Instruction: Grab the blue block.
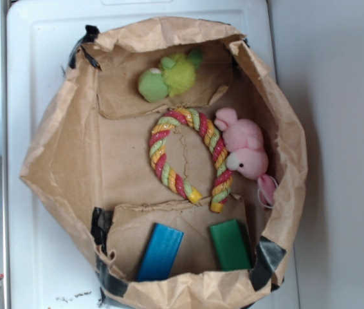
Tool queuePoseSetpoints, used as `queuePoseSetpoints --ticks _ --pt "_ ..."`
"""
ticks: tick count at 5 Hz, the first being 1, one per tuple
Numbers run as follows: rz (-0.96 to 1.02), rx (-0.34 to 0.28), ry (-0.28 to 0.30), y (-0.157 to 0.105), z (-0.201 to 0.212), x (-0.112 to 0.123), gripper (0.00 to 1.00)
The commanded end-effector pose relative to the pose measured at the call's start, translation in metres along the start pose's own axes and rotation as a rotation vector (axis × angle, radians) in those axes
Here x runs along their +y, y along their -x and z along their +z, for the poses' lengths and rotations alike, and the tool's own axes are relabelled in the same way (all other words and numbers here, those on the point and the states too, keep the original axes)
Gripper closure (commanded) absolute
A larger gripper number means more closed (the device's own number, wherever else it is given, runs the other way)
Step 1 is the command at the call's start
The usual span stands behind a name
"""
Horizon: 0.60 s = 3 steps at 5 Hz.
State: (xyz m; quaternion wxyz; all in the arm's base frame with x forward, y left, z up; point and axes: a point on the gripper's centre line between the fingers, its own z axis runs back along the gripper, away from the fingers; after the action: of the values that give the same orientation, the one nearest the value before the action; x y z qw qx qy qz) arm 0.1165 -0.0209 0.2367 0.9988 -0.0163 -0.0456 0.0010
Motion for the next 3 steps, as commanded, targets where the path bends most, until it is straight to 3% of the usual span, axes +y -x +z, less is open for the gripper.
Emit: queuePoseSetpoints --ticks 1,2,3 --pt "0.0 0.0 0.0 0.0 0.0 0.0 0.0" --pt "0.093 -0.03 0.035 -0.029 0.0 -0.003 0.0" --pt "0.174 -0.037 0.035 -0.055 -0.006 0.001 0.0"
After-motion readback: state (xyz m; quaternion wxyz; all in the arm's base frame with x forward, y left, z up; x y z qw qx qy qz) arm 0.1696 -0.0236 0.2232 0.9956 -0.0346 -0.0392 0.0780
